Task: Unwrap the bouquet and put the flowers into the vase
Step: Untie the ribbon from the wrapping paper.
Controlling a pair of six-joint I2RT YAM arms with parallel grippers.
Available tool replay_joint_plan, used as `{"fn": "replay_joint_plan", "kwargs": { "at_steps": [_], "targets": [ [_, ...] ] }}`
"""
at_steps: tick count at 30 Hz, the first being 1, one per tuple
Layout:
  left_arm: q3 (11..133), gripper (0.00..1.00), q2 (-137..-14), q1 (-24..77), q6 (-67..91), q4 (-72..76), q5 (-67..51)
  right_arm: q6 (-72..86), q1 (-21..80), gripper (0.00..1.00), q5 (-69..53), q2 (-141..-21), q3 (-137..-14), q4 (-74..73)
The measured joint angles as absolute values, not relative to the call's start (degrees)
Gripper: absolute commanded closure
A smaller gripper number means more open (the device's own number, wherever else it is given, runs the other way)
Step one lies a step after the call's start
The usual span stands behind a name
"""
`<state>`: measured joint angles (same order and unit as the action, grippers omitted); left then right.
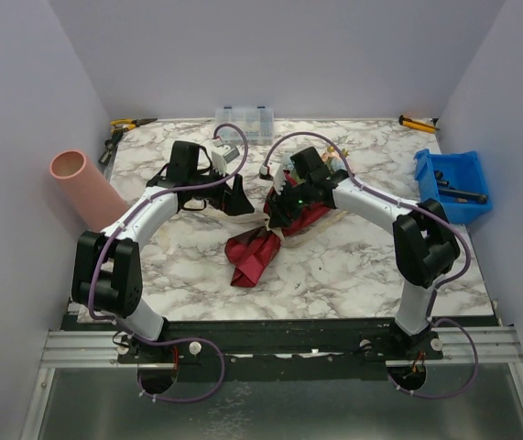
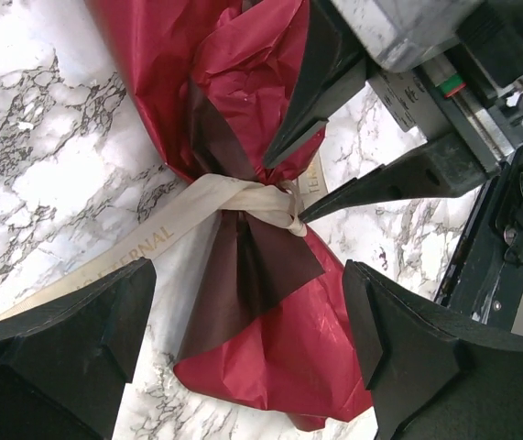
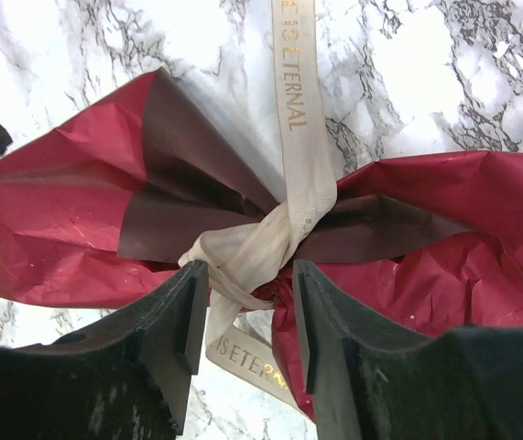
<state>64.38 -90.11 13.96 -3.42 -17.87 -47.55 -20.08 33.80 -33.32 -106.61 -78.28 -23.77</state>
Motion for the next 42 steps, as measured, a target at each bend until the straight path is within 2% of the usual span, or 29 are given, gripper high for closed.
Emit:
{"fn": "replay_joint_plan", "kwargs": {
  "at_steps": [2,6,8,21,24,25,27,36,42],
  "targets": [
    [64.4,0.10,-90.1,14.0,-3.1,-17.4,-47.6,-20.2,33.8,0.62,-33.4,-107.0,-78.3,-23.9],
    [64.4,0.10,-90.1,14.0,-2.5,-16.8,-47.6,-20.8,34.0,0.92,-33.8,-107.2,-78.3,-24.2],
    [64.4,0.10,-90.1,14.0,-2.3,-16.5,-47.6,-20.8,34.1,0.99,-34.2,-107.2,-78.4,-24.2],
    [64.2,0.12,-91.0,14.0,-2.1,-13.7,-47.5,-20.8,34.1,0.98,-35.2,-104.6,-78.2,-23.7],
    [64.2,0.12,-91.3,14.0,-2.1,-13.3,-47.5,-20.6,34.1,0.64,-35.4,-103.4,-78.1,-23.5],
    [64.2,0.12,-91.3,14.0,-2.1,-13.3,-47.5,-20.5,34.1,0.57,-35.5,-103.3,-78.2,-23.4],
    [64.2,0.11,-91.3,14.0,-1.9,-13.0,-47.5,-20.6,34.1,0.52,-35.5,-103.6,-78.5,-23.8],
    [64.0,0.11,-91.3,14.4,-1.2,-11.9,-47.5,-20.9,35.6,0.57,-35.4,-106.8,-80.2,-25.6],
    [63.9,0.11,-91.5,14.4,-1.0,-11.6,-47.5,-20.9,36.4,0.73,-33.7,-108.6,-80.4,-25.8]
  ]
}}
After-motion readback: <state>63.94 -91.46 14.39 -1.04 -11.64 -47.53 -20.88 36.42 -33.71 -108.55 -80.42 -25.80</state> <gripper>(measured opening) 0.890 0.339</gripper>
